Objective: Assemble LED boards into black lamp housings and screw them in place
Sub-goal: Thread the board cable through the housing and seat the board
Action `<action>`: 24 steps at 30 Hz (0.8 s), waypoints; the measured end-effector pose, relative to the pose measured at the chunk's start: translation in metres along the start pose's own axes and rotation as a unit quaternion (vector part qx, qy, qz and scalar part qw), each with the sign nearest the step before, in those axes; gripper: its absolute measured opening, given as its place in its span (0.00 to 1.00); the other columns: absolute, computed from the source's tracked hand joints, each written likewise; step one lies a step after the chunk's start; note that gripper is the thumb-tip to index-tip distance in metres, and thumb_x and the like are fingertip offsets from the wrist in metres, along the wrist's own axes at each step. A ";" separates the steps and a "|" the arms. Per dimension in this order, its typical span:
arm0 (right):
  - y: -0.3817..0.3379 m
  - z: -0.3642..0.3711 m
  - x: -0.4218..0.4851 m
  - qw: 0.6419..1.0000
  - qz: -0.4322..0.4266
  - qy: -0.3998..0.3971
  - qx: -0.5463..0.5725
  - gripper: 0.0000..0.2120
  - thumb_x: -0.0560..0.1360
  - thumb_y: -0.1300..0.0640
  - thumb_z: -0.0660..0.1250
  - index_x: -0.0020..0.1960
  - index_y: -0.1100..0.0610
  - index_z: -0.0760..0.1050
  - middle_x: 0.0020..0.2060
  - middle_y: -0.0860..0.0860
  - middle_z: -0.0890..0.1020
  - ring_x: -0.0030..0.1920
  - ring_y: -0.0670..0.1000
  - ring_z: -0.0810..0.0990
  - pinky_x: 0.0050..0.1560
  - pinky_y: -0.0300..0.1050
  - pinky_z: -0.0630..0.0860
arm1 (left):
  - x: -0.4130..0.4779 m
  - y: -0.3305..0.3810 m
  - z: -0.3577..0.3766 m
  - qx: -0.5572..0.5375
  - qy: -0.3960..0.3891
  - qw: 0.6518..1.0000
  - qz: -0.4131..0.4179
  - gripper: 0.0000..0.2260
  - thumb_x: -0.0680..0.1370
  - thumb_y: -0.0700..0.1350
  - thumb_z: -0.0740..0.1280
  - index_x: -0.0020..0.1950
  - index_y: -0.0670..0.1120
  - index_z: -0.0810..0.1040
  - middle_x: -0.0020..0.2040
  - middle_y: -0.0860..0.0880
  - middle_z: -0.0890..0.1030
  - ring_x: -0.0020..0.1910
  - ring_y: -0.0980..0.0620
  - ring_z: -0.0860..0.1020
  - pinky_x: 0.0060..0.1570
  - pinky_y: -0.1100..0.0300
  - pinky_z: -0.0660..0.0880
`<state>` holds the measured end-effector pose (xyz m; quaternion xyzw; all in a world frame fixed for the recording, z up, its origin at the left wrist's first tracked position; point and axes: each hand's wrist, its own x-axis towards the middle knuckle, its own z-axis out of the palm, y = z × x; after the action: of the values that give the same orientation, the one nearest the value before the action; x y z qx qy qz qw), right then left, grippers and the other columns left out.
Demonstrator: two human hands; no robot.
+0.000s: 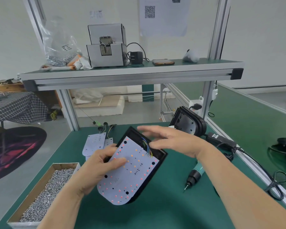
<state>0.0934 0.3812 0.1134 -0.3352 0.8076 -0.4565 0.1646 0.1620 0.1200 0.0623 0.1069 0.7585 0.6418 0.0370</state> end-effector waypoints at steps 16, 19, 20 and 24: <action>0.003 0.041 -0.015 0.946 -0.081 0.278 -0.149 0.11 0.75 0.57 0.75 0.39 0.59 0.76 0.61 0.44 0.73 0.67 0.45 0.66 0.61 0.24 0.56 | 0.003 -0.008 0.022 -0.004 0.070 0.997 0.036 0.15 0.76 0.60 0.66 0.58 0.53 0.78 0.55 0.41 0.80 0.50 0.52 0.79 0.53 0.49 0.78; 0.002 0.043 -0.013 0.944 -0.081 0.287 -0.140 0.10 0.76 0.59 0.74 0.39 0.60 0.75 0.59 0.44 0.73 0.65 0.46 0.68 0.60 0.24 0.57 | 0.006 -0.011 0.027 0.013 0.101 0.993 0.055 0.13 0.77 0.59 0.63 0.61 0.64 0.72 0.49 0.49 0.82 0.44 0.55 0.78 0.43 0.64 0.77; 0.003 0.045 -0.012 0.944 -0.083 0.286 -0.142 0.10 0.76 0.60 0.74 0.39 0.61 0.75 0.59 0.45 0.73 0.65 0.46 0.68 0.60 0.24 0.57 | 0.008 -0.013 0.027 0.007 0.117 0.991 0.055 0.15 0.78 0.58 0.64 0.64 0.66 0.70 0.45 0.50 0.82 0.40 0.55 0.77 0.39 0.63 0.76; 0.009 0.046 -0.013 0.951 -0.090 0.255 -0.148 0.11 0.75 0.60 0.74 0.38 0.58 0.74 0.57 0.45 0.75 0.64 0.39 0.66 0.59 0.24 0.57 | 0.010 -0.017 0.028 -0.040 0.154 0.987 0.031 0.17 0.79 0.53 0.68 0.66 0.66 0.73 0.46 0.53 0.83 0.40 0.53 0.78 0.40 0.62 0.74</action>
<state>0.1256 0.3647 0.0807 -0.2997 0.8475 -0.4149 -0.1404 0.1556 0.1461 0.0416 0.0290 0.7248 0.6816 -0.0961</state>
